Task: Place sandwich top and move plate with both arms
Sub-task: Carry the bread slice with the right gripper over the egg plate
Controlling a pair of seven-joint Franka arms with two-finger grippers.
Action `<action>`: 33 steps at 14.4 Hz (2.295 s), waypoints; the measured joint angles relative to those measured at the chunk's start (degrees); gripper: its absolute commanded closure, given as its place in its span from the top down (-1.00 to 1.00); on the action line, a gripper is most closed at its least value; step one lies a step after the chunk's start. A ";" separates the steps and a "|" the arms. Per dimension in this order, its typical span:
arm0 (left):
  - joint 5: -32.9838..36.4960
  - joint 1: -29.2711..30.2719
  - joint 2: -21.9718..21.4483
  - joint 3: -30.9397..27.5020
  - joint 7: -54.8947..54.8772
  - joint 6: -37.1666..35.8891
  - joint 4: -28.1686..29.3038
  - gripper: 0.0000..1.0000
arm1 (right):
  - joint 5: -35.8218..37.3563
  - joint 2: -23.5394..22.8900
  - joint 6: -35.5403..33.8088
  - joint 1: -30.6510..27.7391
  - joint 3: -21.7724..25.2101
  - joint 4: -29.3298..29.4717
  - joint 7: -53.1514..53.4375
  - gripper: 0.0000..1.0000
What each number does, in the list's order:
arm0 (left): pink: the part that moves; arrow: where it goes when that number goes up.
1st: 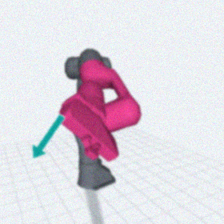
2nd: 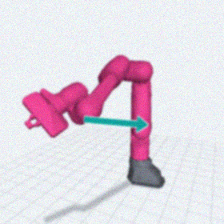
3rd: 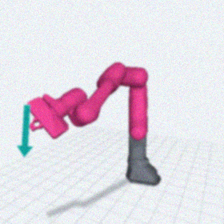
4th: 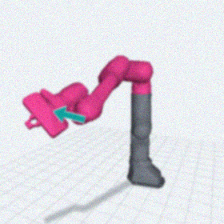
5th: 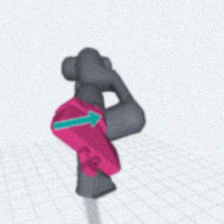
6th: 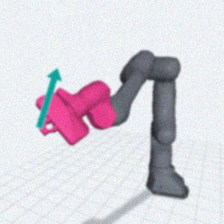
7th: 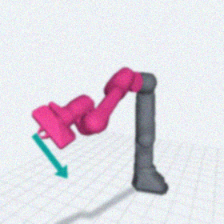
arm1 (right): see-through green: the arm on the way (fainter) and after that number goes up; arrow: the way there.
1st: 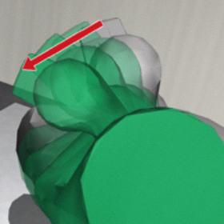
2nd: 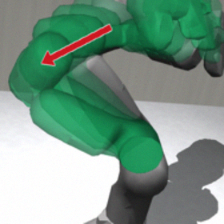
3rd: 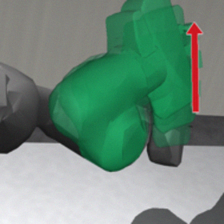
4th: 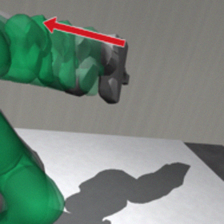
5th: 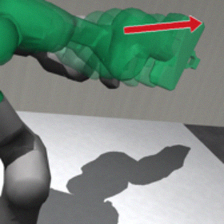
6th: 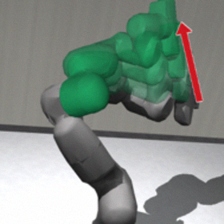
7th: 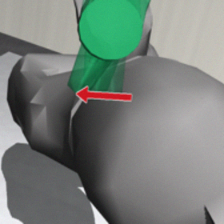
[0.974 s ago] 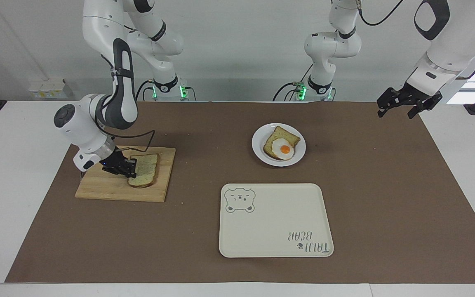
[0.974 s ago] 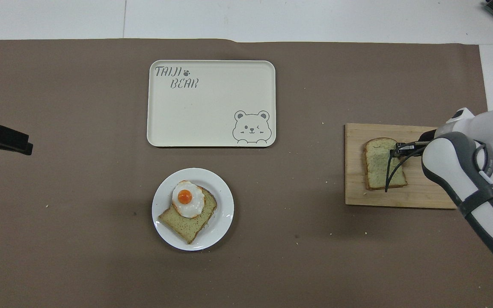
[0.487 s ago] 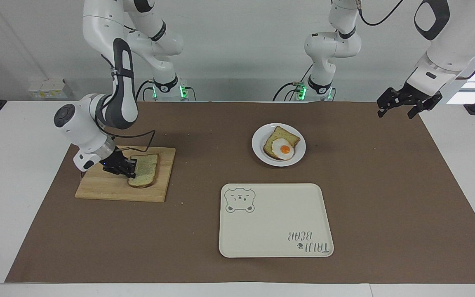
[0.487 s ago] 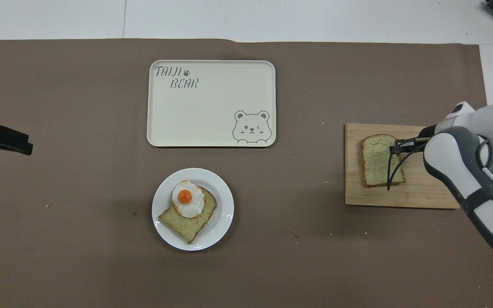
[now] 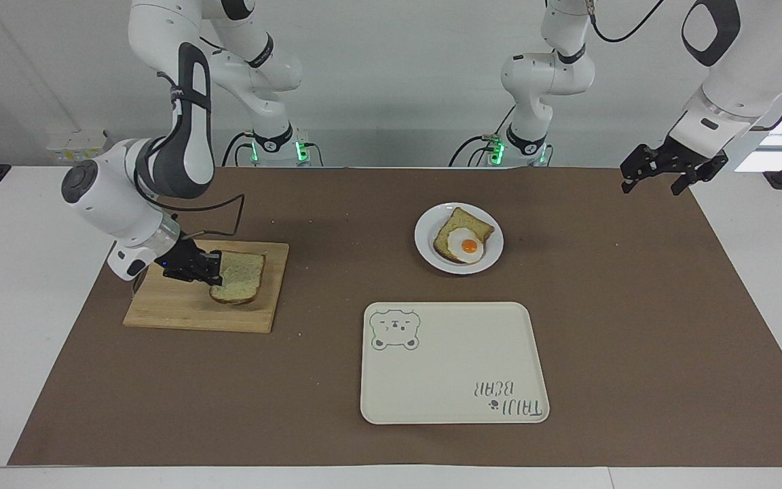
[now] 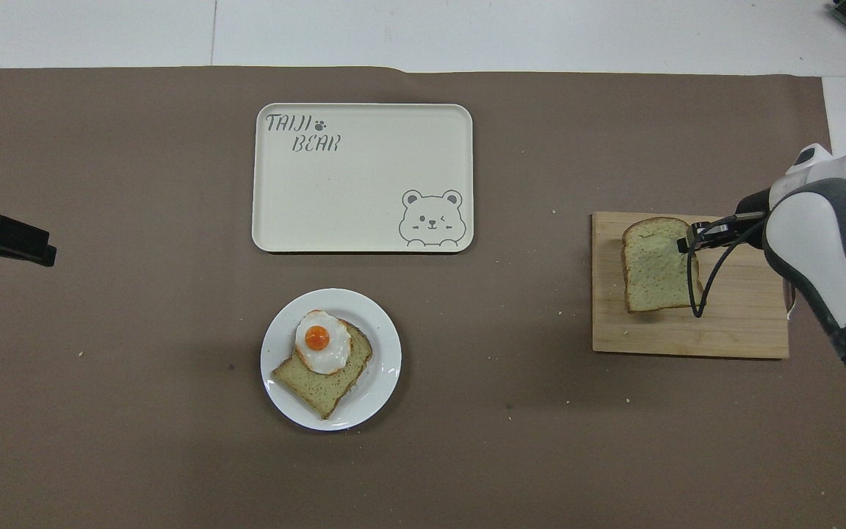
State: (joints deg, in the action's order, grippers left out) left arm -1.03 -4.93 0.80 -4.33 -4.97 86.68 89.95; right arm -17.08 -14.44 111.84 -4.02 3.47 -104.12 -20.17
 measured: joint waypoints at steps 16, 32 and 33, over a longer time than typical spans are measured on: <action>0.00 0.00 0.00 0.00 0.00 0.00 0.00 1.00 | -0.69 2.71 -6.07 11.58 -5.17 1.29 16.67 -1.00; 0.00 0.00 0.00 0.00 0.00 0.00 0.00 1.00 | -18.42 0.26 7.17 32.49 -5.71 -0.96 30.53 -1.00; 0.00 0.00 0.00 0.00 0.00 0.00 0.00 1.00 | -18.50 -0.67 8.96 33.83 -5.72 -1.06 30.95 -1.00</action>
State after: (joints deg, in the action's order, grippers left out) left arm -1.03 -4.93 0.80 -4.33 -4.97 86.68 89.95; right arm -35.59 -15.11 120.80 29.81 -2.25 -105.18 10.78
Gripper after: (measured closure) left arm 0.000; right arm 0.899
